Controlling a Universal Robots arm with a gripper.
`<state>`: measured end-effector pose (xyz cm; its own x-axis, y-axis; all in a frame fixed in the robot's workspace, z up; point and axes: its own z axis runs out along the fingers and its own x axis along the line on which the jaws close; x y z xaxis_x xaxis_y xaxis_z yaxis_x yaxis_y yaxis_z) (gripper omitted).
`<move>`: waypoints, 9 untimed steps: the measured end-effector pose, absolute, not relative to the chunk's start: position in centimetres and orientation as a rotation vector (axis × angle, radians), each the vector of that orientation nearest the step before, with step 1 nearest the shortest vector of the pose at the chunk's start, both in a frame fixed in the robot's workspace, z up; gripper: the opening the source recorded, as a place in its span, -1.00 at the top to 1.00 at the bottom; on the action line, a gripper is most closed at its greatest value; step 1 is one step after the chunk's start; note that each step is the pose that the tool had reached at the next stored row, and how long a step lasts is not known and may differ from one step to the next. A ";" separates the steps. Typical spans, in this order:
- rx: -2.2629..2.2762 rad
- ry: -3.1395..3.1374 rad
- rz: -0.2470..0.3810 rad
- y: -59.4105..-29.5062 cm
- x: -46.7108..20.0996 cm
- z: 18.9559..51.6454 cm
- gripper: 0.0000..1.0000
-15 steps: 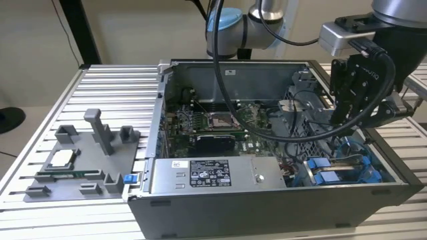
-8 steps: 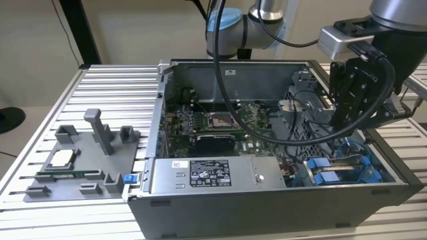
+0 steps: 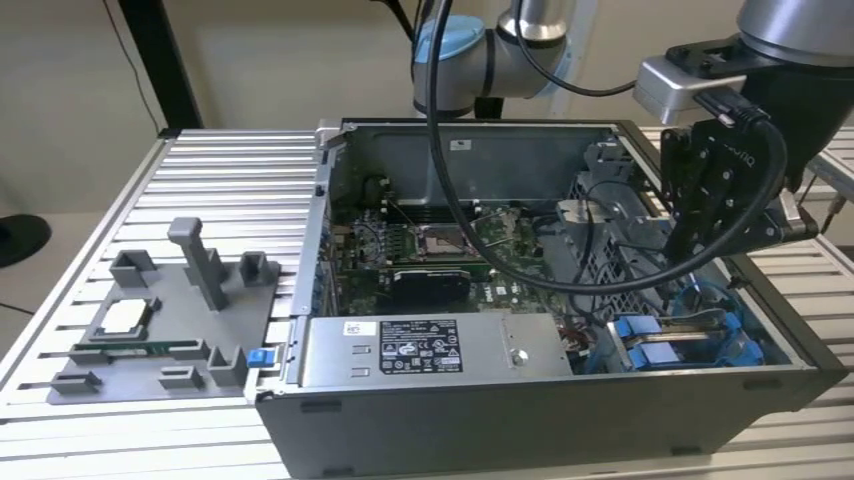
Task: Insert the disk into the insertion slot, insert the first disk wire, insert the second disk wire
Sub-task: 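Insert the first disk wire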
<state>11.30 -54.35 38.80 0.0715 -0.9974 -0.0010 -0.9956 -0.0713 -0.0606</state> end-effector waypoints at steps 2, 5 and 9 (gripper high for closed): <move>-2.265 2.108 -0.065 -54.3 11.3 38.8 -1.00; -2.263 2.107 -0.069 -54.3 11.3 38.7 -1.00; -2.261 2.105 -0.072 -54.3 11.3 38.7 -1.00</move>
<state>11.29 -54.35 38.66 0.0715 -0.9974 -0.0008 -0.9951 -0.0713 -0.0691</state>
